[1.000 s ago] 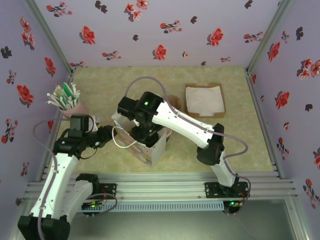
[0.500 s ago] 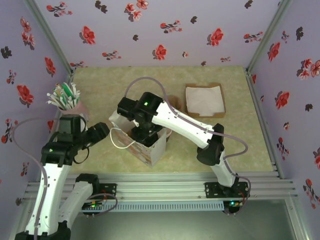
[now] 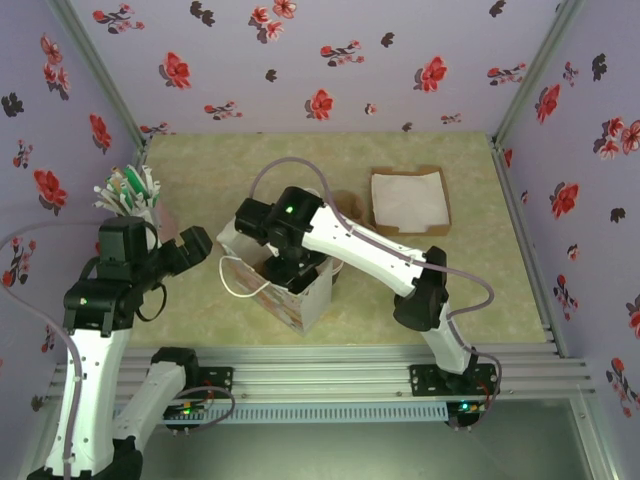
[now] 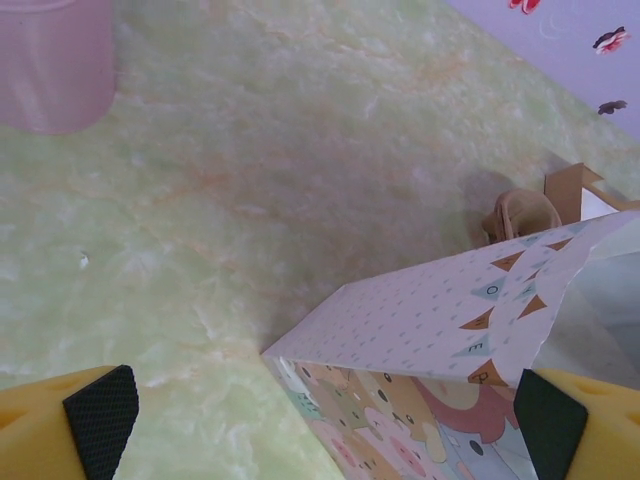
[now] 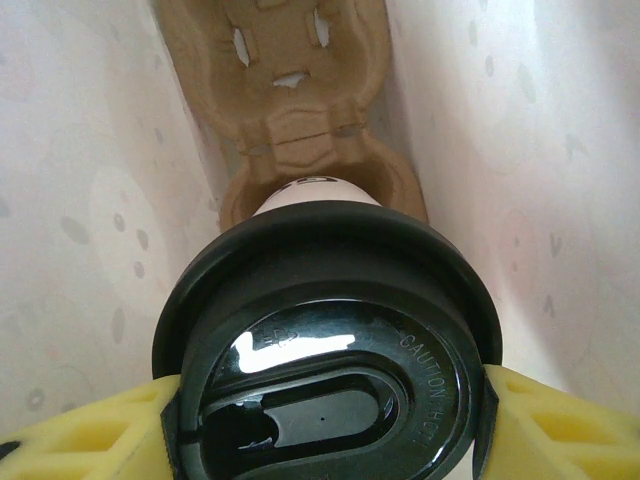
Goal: Pack the takeout coffee
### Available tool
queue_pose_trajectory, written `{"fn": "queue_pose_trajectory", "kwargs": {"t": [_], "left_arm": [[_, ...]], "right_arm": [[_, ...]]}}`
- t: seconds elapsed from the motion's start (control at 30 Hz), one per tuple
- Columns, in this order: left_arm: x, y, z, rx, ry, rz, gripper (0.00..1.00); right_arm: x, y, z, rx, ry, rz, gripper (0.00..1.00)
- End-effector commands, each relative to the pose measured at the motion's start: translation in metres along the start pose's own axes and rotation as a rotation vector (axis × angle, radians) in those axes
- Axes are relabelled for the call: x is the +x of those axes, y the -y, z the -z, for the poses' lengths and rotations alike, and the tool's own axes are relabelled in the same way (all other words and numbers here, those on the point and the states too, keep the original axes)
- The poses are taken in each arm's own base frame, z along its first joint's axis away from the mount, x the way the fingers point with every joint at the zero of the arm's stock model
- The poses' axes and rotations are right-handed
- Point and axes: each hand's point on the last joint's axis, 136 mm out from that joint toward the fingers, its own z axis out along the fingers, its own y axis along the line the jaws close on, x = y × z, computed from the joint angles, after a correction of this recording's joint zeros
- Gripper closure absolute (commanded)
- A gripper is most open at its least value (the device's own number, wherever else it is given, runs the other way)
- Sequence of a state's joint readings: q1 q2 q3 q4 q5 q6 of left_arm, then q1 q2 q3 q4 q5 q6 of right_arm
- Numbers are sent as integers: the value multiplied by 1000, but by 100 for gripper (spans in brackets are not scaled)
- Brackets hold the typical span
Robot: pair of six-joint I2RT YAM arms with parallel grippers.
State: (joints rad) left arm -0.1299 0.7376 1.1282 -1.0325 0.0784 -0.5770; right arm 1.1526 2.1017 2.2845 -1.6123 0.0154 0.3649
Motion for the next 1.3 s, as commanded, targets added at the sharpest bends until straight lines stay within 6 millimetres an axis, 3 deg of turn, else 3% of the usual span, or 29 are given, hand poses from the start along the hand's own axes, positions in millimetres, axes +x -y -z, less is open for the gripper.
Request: {"fn": "queue_pose_trajectory", "kwargs": {"t": [0.0,0.57,1.27], "left_arm": [[-15,4,6,2,46,-39,1],[-36,33,-12,109,41,-56,1],[-31,32,-24,115,22,-47,1]], "right_arm": [[28,8,0,19,-114,24,37],[23,8,-16,-19,-129,9,37],[21,10,-28,-15,-121,3,38]]}}
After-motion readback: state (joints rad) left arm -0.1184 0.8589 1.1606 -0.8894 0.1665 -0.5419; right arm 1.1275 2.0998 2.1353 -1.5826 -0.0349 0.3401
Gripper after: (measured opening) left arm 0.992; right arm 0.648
